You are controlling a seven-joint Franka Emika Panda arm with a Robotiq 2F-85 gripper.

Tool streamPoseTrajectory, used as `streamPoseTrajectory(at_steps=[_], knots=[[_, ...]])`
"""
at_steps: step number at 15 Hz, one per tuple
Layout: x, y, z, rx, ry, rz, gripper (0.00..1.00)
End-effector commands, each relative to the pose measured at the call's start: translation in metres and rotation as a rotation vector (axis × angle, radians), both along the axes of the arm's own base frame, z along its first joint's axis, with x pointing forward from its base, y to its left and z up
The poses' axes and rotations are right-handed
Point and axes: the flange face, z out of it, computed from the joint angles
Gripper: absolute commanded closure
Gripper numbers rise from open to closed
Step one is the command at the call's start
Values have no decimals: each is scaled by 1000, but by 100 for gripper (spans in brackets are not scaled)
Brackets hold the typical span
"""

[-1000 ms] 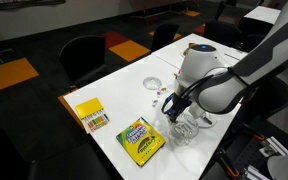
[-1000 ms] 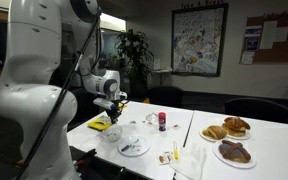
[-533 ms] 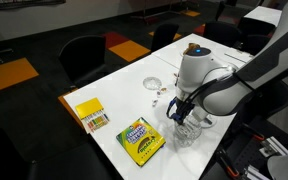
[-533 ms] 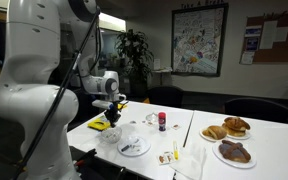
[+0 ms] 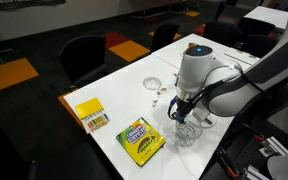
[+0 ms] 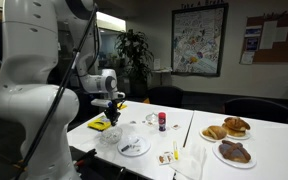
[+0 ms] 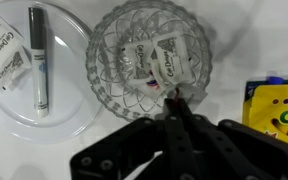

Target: Pick up one object from the table and put it in the bowl

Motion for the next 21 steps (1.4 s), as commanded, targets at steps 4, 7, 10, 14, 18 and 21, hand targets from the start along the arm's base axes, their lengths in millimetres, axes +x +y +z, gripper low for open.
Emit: streamPoseTrajectory(at_steps=[4,7,10,14,18,21], knots=[[-23,-3,18,-9,-6,12,99],[-32,-1,14,3,27,9,99],[-40,-2,8,20,67,-21,99],[-45,-4,5,17,78,-67,99],[-46,-8,0,19,95,-98,99],[-47,-9,0,19,97,-117,64]])
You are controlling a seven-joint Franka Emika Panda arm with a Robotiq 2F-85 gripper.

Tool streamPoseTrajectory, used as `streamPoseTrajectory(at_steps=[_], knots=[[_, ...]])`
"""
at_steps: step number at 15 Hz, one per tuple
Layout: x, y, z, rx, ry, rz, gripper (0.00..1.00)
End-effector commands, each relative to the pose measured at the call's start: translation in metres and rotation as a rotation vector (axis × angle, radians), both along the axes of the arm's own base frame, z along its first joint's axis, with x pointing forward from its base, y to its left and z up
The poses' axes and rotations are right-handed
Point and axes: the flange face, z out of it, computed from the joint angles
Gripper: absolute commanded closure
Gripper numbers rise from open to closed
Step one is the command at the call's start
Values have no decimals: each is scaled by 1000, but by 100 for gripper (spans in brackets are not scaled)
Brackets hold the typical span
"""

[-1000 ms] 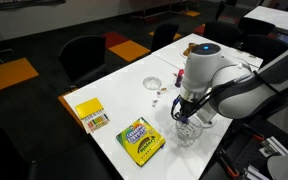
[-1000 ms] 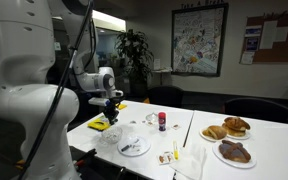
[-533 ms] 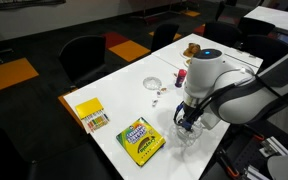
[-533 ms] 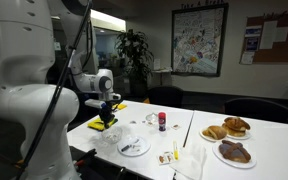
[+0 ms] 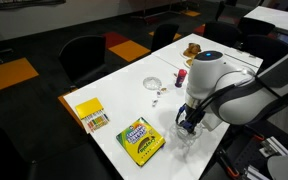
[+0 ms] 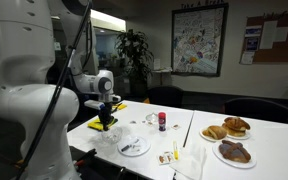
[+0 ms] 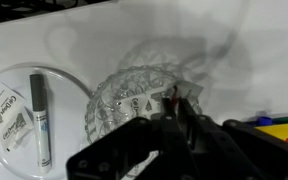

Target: Pick up one object from the table and put it in the bowl

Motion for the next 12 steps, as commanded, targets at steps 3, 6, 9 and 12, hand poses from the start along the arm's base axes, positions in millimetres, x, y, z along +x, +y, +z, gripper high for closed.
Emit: streamPoseTrajectory(at_steps=[3,6,9,12], knots=[[-3,-5,4,0,4,-32,41],[0,-8,12,-44,-63,-46,19],[7,-15,27,-77,-143,-50,2],[17,-21,43,-96,-223,-72,0]])
